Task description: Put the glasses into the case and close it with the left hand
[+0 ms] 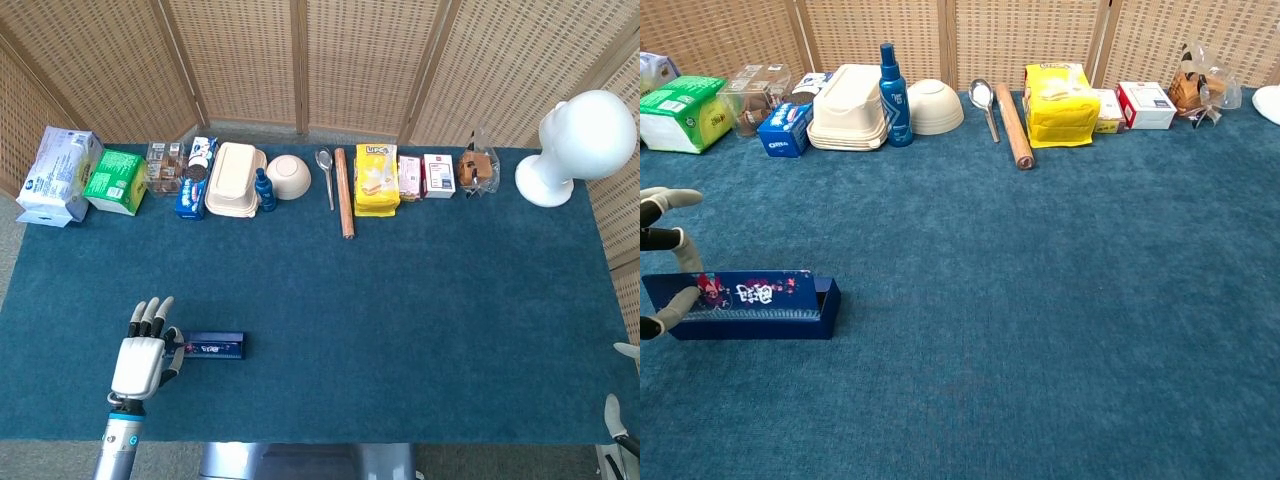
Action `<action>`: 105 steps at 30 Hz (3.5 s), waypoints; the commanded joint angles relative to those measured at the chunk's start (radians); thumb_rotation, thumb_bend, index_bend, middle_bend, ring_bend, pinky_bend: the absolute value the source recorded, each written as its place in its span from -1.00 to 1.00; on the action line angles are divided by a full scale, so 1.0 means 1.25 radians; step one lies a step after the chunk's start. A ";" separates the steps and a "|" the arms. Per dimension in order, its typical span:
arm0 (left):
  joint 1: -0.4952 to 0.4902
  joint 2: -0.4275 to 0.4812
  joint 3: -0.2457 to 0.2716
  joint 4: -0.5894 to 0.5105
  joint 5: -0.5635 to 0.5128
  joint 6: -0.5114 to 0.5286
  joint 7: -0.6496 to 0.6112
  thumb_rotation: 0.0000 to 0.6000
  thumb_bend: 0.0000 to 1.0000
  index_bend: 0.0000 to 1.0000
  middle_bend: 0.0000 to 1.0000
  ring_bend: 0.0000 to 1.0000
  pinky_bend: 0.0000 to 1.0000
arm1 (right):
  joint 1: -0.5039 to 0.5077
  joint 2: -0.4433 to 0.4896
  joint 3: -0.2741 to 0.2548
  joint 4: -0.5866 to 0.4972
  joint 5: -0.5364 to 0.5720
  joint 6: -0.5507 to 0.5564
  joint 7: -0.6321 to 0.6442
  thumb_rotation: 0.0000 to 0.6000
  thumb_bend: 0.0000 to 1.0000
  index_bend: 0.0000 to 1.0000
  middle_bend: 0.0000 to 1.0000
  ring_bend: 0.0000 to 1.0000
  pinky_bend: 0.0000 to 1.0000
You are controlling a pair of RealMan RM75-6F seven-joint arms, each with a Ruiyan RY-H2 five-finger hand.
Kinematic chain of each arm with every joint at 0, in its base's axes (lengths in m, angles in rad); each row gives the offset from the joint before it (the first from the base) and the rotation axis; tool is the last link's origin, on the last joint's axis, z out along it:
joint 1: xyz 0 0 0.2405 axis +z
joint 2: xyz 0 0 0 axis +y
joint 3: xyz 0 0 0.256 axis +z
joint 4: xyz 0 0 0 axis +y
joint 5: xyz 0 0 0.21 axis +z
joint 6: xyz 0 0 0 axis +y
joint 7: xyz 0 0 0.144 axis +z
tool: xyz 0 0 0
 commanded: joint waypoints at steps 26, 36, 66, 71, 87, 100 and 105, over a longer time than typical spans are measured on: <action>-0.035 -0.039 -0.035 0.046 -0.064 0.000 0.105 0.95 -0.24 -0.97 -1.00 -1.00 -1.00 | -0.012 0.002 0.001 0.010 0.005 0.015 0.020 1.00 -0.06 -1.00 -0.42 -0.77 -0.72; -0.073 -0.029 -0.076 0.014 -0.118 -0.042 0.156 0.95 -0.24 -0.99 -1.00 -1.00 -1.00 | -0.014 0.001 0.003 0.012 0.008 0.013 0.019 1.00 -0.06 -1.00 -0.42 -0.77 -0.72; -0.119 0.142 -0.058 -0.250 -0.133 -0.057 0.209 0.79 -0.24 -0.86 -1.00 -1.00 -1.00 | -0.021 0.007 0.003 -0.023 -0.013 0.023 -0.021 1.00 -0.06 -1.00 -0.42 -0.77 -0.71; -0.136 0.233 -0.038 -0.353 -0.157 -0.123 0.178 0.77 -0.30 -0.81 -1.00 -1.00 -1.00 | -0.017 0.005 0.005 -0.039 -0.014 0.014 -0.043 1.00 -0.06 -1.00 -0.42 -0.77 -0.71; -0.190 0.334 0.031 -0.442 -0.340 -0.259 0.307 0.76 -0.44 -0.77 -1.00 -1.00 -1.00 | -0.013 -0.002 0.007 -0.069 -0.020 0.002 -0.089 1.00 -0.06 -1.00 -0.42 -0.79 -0.71; -0.280 0.269 0.027 -0.426 -0.500 -0.266 0.423 0.77 -0.44 -0.78 -1.00 -1.00 -1.00 | -0.020 -0.006 0.009 -0.069 0.000 0.000 -0.091 1.00 -0.06 -1.00 -0.42 -0.80 -0.71; -0.309 0.237 0.023 -0.409 -0.522 -0.247 0.447 0.78 -0.44 -0.71 -1.00 -1.00 -1.00 | -0.026 -0.003 0.010 -0.066 0.012 0.004 -0.085 1.00 -0.06 -1.00 -0.42 -0.80 -0.71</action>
